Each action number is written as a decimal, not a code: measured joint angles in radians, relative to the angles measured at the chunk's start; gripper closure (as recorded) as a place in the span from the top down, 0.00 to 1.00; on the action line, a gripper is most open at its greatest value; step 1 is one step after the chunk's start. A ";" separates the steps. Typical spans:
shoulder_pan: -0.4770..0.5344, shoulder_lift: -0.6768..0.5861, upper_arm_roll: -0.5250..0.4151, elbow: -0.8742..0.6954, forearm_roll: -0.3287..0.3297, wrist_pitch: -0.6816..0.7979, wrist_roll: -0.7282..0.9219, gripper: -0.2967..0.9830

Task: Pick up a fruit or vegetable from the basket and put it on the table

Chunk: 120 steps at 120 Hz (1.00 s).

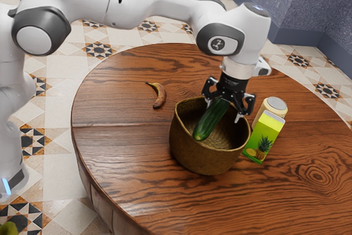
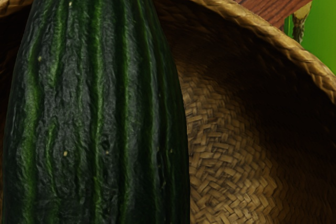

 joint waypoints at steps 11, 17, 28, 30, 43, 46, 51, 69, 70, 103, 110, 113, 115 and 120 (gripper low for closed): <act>0.000 0.002 0.000 -0.023 -0.005 0.013 -0.025 0.77; -0.001 0.002 0.004 -0.035 -0.006 0.018 -0.038 0.77; 0.000 0.000 0.007 -0.048 -0.006 0.023 -0.058 0.76; 0.000 0.000 0.007 -0.050 -0.006 0.023 -0.060 0.73; 0.000 -0.001 0.007 -0.059 -0.005 0.022 -0.070 0.56; 0.000 -0.002 0.007 -0.059 -0.006 0.019 -0.073 0.52; 0.000 -0.003 0.006 -0.060 -0.007 0.014 -0.078 0.46; 0.001 -0.013 -0.033 0.034 -0.006 -0.035 -0.094 0.36; 0.001 -0.013 -0.036 0.047 -0.005 -0.040 -0.095 0.36; 0.099 0.240 -0.342 0.534 -0.001 -0.150 -0.069 0.35; 0.126 0.316 -0.401 0.627 0.000 -0.141 -0.056 0.34; 0.132 0.331 -0.413 0.644 0.000 -0.136 -0.051 0.34; 0.134 0.338 -0.417 0.652 0.000 -0.133 -0.048 0.34; 0.138 0.345 -0.422 0.657 0.001 -0.119 -0.040 0.43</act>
